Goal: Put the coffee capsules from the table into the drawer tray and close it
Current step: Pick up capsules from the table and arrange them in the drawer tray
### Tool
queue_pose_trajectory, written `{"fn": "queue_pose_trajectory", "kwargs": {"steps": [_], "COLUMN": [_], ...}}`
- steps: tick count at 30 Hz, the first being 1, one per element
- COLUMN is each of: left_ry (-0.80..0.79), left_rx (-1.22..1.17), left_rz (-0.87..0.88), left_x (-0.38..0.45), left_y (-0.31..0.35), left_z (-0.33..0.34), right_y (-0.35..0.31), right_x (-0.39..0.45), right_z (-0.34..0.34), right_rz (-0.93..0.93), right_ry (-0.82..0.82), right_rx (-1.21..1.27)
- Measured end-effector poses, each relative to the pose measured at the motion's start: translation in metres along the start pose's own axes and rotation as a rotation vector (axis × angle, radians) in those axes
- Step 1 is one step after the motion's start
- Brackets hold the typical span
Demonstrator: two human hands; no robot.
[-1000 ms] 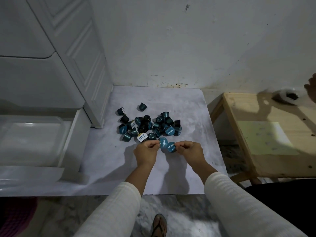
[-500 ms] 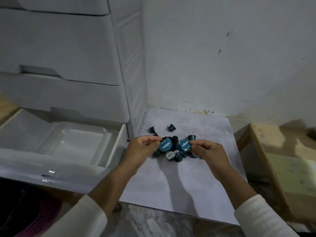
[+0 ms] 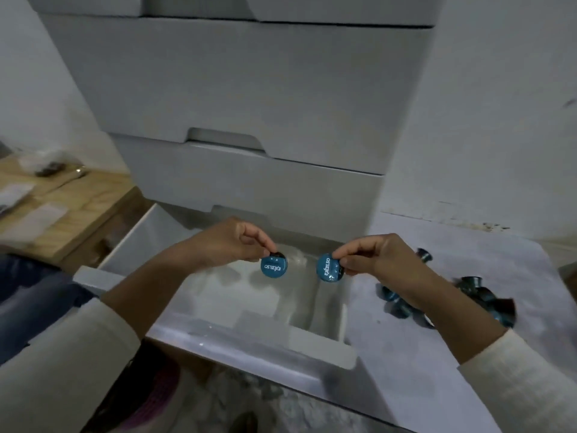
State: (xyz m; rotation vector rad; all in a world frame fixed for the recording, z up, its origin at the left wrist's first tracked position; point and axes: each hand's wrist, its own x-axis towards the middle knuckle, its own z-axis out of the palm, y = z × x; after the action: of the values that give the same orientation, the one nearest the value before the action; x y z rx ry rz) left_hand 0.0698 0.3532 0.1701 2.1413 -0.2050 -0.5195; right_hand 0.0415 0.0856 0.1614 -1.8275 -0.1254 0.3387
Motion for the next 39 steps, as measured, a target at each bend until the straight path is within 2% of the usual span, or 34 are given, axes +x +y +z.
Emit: {"fn": "queue_pose_trajectory", "kwargs": {"steps": [7, 12, 16, 23, 30, 39], "left_ry": [-0.224, -0.362, -0.441, -0.5, -0.455, -0.471], "left_rx": [0.315, 0.49, 0.532, 0.598, 0.598, 0.669], "left_rz": [-0.01, 0.004, -0.006, 0.023, 0.043, 0.077], "left_x": [0.027, 0.047, 0.055, 0.059, 0.063, 0.06], "left_y": [-0.078, -0.121, -0.148, -0.173, -0.176, -0.178], "left_z": [-0.085, -0.101, -0.099, -0.09, -0.088, -0.088], "right_y": [-0.004, -0.001, 0.011, 0.03, 0.031, 0.029], "right_x": [0.082, 0.119, 0.139, 0.15, 0.154, 0.157], "right_z": [0.113, 0.165, 0.194, 0.213, 0.219, 0.229], "right_rz": [0.116, 0.23, 0.312, 0.394, 0.423, 0.412], "right_ry": [-0.116, -0.115, -0.139, -0.147, -0.166, -0.268], "right_rx": [-0.14, -0.241, -0.312, -0.367, -0.383, -0.409]}}
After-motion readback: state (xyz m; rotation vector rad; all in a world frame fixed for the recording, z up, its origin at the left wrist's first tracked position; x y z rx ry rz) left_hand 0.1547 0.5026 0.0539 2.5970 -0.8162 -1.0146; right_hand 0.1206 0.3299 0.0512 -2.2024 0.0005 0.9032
